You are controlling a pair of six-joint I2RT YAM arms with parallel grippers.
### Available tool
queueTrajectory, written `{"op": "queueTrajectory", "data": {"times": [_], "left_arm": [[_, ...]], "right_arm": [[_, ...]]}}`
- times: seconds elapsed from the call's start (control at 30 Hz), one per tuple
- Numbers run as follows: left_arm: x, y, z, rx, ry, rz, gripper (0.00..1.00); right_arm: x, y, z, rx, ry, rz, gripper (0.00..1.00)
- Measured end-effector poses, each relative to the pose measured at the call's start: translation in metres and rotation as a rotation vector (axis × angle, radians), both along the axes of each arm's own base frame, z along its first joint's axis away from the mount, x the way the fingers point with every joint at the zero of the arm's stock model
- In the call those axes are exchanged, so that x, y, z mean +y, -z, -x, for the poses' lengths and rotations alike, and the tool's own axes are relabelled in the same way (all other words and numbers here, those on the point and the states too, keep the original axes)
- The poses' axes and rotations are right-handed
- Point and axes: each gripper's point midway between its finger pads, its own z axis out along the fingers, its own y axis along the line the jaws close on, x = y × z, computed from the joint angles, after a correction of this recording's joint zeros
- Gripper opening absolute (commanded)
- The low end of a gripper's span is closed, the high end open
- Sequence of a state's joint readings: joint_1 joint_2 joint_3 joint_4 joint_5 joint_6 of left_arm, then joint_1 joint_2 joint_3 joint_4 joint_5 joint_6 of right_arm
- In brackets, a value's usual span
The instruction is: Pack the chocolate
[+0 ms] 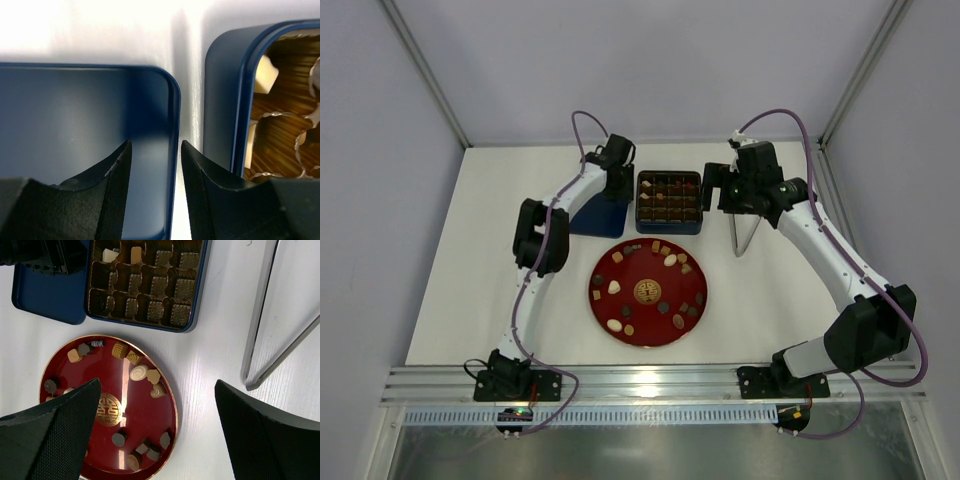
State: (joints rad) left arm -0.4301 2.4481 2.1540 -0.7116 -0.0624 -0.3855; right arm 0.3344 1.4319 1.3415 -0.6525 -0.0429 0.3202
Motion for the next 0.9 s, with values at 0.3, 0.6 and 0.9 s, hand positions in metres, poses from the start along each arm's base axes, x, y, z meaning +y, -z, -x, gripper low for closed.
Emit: {"op": "queueTrajectory", "data": {"times": [0.3, 0.6, 0.9], "left_arm": [[-0.001, 0.002, 0.003, 0.010, 0.005, 0.000, 0.42], [0.006, 0.000, -0.002, -0.008, -0.025, -0.064, 0.28], [0.016, 0.009, 0.001, 0.012, -0.044, -0.123, 0.27]], "right_arm": [[0.000, 0.000, 0.000, 0.000, -0.001, -0.001, 0.94], [0.002, 0.000, 0.001, 0.001, -0.007, -0.004, 0.94], [0.018, 0.011, 0.004, 0.031, -0.050, -0.001, 0.94]]}}
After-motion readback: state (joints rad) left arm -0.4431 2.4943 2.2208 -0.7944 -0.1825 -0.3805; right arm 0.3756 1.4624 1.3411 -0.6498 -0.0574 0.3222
